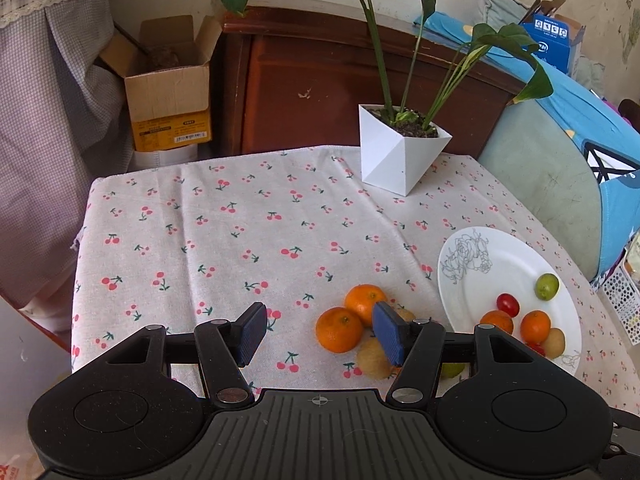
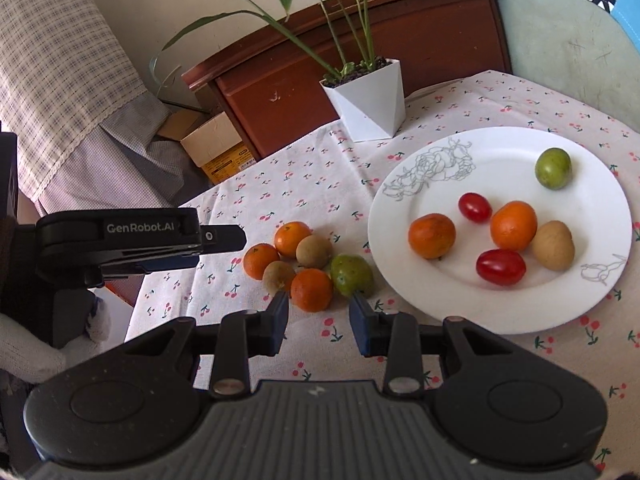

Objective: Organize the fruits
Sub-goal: 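Move both grippers back from the plate toward the remaining fruit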

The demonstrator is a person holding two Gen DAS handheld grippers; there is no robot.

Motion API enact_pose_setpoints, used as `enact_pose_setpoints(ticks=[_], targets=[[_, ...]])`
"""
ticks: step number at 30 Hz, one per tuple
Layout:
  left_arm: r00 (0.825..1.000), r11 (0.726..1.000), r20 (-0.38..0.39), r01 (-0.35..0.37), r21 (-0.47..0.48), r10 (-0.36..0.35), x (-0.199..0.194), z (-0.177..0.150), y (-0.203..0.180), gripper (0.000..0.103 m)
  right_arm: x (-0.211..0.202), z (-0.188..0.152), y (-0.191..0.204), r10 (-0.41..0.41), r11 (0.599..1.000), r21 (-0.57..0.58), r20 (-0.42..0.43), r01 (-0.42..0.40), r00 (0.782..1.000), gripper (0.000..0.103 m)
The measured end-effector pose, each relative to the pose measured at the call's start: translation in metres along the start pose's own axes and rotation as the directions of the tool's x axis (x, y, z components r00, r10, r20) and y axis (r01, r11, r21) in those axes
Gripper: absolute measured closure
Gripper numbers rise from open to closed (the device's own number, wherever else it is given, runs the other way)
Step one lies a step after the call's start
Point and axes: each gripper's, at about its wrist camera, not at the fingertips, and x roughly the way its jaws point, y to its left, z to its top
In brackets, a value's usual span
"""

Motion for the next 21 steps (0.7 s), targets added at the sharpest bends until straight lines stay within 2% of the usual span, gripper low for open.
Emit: enact_pose_setpoints(ticks=[9,10,16,19,21], targets=[[1.0,1.0,-0.018,0.017,-0.007,-0.017,0.007,-0.006,0.005,0.047,0.017,0.0,0.005,-0.014,1.0,-0.005,-0.009,0.014,1.0,0.068],[1.0,1.0,-0.017,0.02,-0.007,-0.021,0.008,-0.006,0.005,0.05,0.019,0.001,0.005,-0.015,1.0,-0.005,-0.008,0.015,1.0,0.068],[0.999,0.999,0.01,0.036,0.026,-0.036,0.014,-0.011,0.003,0.05,0.027,0.0,0.007,-0.024,1.0,-0.014,-0.002,0.024,1.0,0.069],[0.999,0.998,0.007,0.047,0.034,-0.047,0.016,-0.014,0.002,0.05,0.029,-0.002,0.01,-0.032,0.999,-0.038,0.006,0.032,0.999,0.074],[0.999,0.998,0.006,0.054,0.037,-0.054,0.018,-0.015,0.002,0.051,0.029,-0.002,0.01,-0.031,0.999,-0.043,0.002,0.031,1.0,0.082]])
